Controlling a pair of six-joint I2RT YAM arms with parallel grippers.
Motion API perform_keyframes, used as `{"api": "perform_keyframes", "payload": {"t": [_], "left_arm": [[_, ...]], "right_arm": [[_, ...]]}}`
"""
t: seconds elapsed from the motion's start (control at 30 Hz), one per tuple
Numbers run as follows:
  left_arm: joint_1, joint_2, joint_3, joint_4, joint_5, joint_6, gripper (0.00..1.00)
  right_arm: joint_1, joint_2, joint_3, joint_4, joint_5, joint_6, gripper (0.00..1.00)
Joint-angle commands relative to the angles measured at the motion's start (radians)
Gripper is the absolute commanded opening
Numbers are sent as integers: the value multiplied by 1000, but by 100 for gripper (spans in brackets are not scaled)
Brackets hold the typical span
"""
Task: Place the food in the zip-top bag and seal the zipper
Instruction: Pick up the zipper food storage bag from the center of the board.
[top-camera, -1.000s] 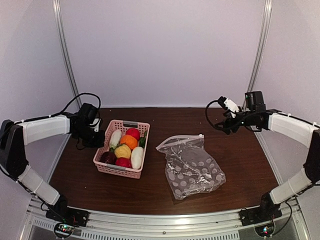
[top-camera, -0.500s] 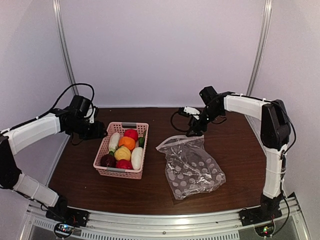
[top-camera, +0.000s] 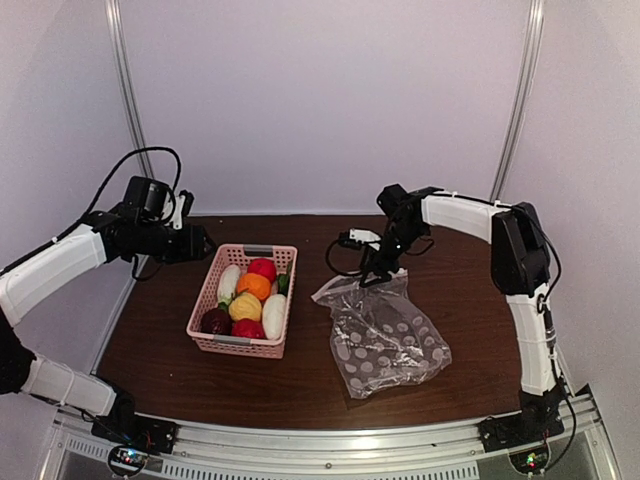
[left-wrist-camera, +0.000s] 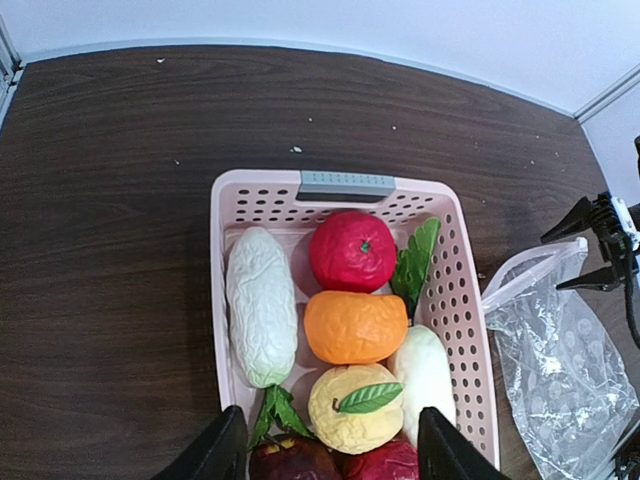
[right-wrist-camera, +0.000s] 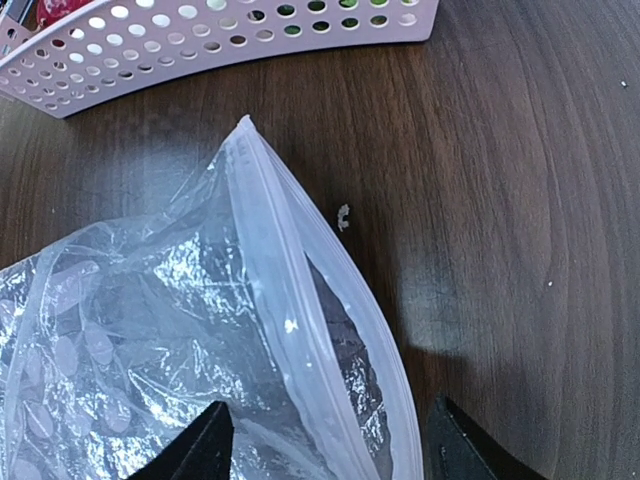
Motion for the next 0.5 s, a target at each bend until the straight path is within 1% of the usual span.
{"api": "perform_keyframes", "payload": {"t": [0.0,0.23,0.33,0.4,0.43,0.47], "left_arm": [[-8,-32,-15,57,36,-2,59],[-15,-17,12,70,48,6,59],[-24,3,28,94,59,4,58],[-36,20,35,117,71,-2,58],[-44,34,41,129,79,-5,58],[-53,42,47,140,82,-8,58]], "right_arm": [[1,28,41,-49,-37,-23,61],[-2,7,61,-166,-16,-85,22],[-30,-57,66,-192,-8,-72,12],[-54,-115,66,-199,3,-64,3],[-68,-150,66,-198,16,-55,0],[-79,-184,64,-192,22,-44,0]]}}
